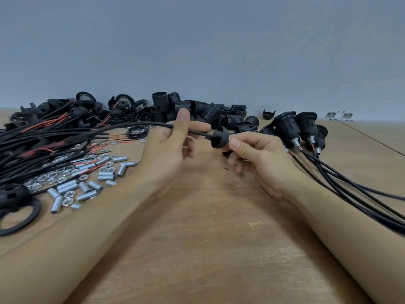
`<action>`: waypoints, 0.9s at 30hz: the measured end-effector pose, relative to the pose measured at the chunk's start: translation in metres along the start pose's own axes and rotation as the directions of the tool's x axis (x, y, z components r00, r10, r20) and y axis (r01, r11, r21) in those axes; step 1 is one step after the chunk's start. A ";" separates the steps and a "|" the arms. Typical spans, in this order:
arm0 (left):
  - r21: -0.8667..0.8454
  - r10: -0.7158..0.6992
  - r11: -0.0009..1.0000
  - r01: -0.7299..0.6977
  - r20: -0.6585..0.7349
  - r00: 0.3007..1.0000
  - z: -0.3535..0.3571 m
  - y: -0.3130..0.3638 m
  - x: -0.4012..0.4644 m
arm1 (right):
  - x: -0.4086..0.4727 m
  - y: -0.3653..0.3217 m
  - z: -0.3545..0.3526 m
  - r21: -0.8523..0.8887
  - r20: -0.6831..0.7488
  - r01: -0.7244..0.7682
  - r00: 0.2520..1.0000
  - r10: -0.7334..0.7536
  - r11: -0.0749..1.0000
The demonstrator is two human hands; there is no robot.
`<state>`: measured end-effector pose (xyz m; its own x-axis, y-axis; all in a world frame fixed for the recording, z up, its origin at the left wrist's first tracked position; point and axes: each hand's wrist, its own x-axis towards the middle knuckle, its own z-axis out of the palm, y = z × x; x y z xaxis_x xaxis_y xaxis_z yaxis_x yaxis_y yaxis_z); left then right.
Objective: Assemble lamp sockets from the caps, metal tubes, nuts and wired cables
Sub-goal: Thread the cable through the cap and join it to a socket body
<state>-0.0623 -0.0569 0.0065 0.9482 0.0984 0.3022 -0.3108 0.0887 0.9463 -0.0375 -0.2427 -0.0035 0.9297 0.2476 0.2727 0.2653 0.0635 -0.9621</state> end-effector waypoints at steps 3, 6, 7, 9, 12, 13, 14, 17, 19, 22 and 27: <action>-0.244 -0.197 0.947 0.210 0.075 0.977 0.003 -0.001 0.000 | 0.000 -0.003 0.001 0.057 -0.036 -0.013 0.999 0.015 0.998; -0.071 -0.160 0.984 0.166 0.085 0.983 0.005 -0.005 -0.004 | -0.004 -0.004 0.003 -0.296 0.022 0.131 0.991 -0.131 0.946; -0.017 -0.156 0.987 0.158 0.089 0.984 0.005 -0.005 -0.005 | -0.004 -0.002 0.004 -0.397 0.049 0.165 0.986 -0.158 0.903; 0.025 -0.179 0.984 0.177 0.092 0.980 0.005 -0.004 -0.006 | -0.004 -0.002 0.006 -0.441 0.050 0.178 0.983 -0.174 0.880; -0.074 -0.190 0.979 0.189 -0.009 0.982 0.006 0.002 -0.002 | 0.000 -0.003 0.001 -0.412 -0.029 0.163 0.981 -0.192 0.897; -0.138 -0.172 0.978 0.157 -0.100 0.980 0.005 0.003 0.000 | 0.001 -0.003 -0.001 -0.392 -0.056 0.147 0.982 -0.183 0.908; -0.193 -0.147 0.975 0.107 -0.203 0.968 0.002 0.004 0.003 | 0.002 -0.003 -0.003 -0.383 -0.075 0.130 0.982 -0.171 0.915; -0.264 -0.108 0.965 0.011 -0.356 0.928 -0.006 0.003 0.009 | 0.002 -0.004 -0.007 -0.393 -0.077 0.119 0.984 -0.161 0.912; -0.234 -0.099 0.972 0.037 -0.258 0.961 -0.003 0.001 0.006 | 0.000 -0.007 -0.005 -0.418 -0.039 0.154 0.981 -0.187 0.895; -0.047 -0.093 0.994 0.094 0.015 0.996 0.007 -0.006 -0.006 | -0.004 -0.008 0.000 -0.463 0.055 0.231 0.971 -0.233 0.856; -0.158 -0.191 0.970 0.182 -0.038 0.981 0.009 0.000 -0.004 | -0.004 -0.014 -0.002 -0.537 0.013 0.248 0.958 -0.286 0.806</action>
<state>-0.0652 -0.0663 0.0059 0.9868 0.1174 0.1117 -0.1391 0.2606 0.9554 -0.0449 -0.2462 0.0087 0.8116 0.2320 0.5361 0.5816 -0.4065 -0.7046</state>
